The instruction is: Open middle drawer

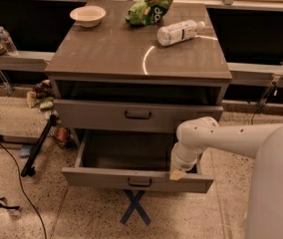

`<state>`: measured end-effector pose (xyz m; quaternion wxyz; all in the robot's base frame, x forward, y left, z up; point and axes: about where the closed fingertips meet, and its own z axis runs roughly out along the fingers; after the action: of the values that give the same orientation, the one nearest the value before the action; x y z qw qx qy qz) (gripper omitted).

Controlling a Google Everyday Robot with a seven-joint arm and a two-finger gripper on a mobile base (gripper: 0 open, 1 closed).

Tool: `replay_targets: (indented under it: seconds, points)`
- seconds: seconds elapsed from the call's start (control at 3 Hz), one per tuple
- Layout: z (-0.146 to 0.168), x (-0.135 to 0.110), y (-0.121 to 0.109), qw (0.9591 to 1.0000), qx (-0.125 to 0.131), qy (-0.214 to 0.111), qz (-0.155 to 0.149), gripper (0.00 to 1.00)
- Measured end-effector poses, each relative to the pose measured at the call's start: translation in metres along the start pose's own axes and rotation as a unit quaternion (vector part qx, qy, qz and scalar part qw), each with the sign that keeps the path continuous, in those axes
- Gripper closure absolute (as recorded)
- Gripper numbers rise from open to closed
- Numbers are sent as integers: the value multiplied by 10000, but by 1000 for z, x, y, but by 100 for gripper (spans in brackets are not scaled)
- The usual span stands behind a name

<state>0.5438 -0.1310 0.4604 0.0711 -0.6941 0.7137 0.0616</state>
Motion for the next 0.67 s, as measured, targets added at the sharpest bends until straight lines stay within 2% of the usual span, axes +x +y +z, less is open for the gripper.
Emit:
replay_targets:
  seconds: [0.33, 0.67]
  points:
    - [-18, -6, -19, 9995, 300, 50, -73, 22]
    - [-23, -8, -29, 9987, 475, 103, -118, 35]
